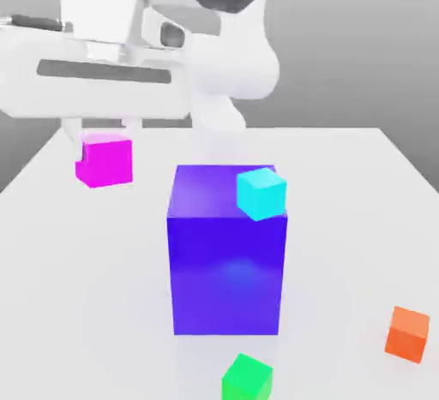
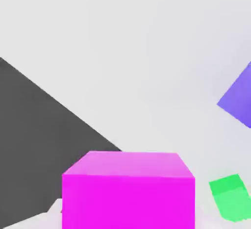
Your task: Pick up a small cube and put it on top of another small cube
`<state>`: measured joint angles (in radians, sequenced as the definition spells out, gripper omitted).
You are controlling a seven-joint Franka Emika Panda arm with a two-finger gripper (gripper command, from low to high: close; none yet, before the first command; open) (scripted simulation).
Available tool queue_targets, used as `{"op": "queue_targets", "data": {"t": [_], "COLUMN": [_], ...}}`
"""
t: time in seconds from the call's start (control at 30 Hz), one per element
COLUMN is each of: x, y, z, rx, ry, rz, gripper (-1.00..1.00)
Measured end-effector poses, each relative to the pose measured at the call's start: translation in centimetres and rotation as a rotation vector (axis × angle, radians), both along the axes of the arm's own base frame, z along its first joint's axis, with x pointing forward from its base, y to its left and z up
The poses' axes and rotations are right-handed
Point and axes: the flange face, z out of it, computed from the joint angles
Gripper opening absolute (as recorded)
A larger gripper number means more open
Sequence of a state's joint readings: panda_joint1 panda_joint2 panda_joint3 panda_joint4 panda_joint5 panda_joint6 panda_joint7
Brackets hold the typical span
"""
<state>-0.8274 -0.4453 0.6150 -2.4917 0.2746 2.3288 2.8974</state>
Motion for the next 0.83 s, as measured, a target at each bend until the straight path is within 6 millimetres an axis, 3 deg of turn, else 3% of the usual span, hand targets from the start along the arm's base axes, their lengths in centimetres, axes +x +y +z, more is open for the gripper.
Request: {"op": "queue_targets", "data": {"t": [0.13,0.3,0.5,0.7,0.73,0.83], "x": [1.6,3.5,5.1,5.7,5.6,5.6], "y": [4.2,8.6,11.5,12.1,12.0,12.0], "z": [-2.0,-6.5,-14.5,-24.2,-25.2,-25.2], "rx": [0.013,0.036,0.075,0.101,0.102,0.102], "ry": [0.017,0.062,0.149,0.199,0.2,0.2], "rz": [0.002,0.004,-0.007,-0.019,-0.02,-0.02], "gripper": [-1.0,-1.0,-1.0,-1.0,1.0,1.0]}}
